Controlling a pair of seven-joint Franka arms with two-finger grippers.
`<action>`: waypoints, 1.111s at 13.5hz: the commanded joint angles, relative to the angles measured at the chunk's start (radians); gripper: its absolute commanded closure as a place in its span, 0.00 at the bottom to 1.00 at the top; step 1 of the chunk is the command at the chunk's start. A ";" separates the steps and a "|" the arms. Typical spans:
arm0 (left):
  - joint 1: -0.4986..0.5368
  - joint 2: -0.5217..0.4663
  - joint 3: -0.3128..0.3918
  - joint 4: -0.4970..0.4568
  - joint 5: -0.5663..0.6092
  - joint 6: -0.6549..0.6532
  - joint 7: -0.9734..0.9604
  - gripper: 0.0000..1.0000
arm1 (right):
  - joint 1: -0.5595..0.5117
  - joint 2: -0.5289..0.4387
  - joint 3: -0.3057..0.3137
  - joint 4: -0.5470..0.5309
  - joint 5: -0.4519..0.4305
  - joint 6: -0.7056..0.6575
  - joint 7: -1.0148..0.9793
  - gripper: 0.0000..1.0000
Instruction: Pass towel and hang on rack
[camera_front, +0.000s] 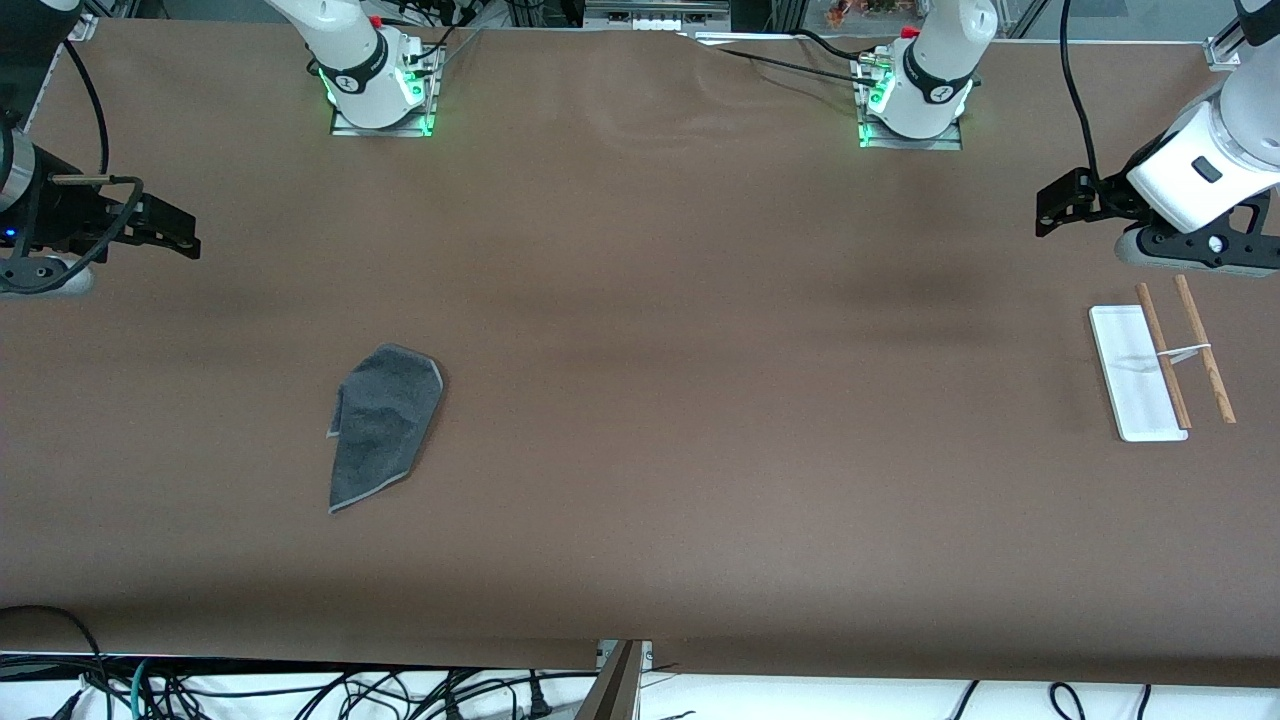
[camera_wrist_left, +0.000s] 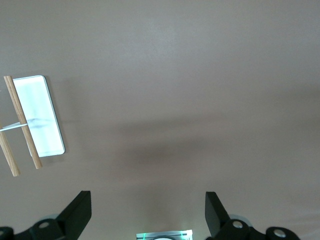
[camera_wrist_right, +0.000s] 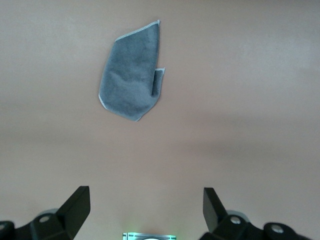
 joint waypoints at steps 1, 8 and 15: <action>0.002 0.000 -0.004 0.010 -0.016 0.000 0.003 0.00 | -0.007 -0.010 0.011 -0.004 -0.008 0.006 0.001 0.00; 0.005 -0.002 -0.002 0.010 -0.016 -0.006 0.009 0.00 | -0.004 0.002 0.013 0.008 -0.010 0.011 0.001 0.00; 0.007 -0.003 -0.002 0.009 -0.016 -0.011 0.009 0.00 | -0.004 0.022 0.013 0.008 -0.014 0.027 0.002 0.00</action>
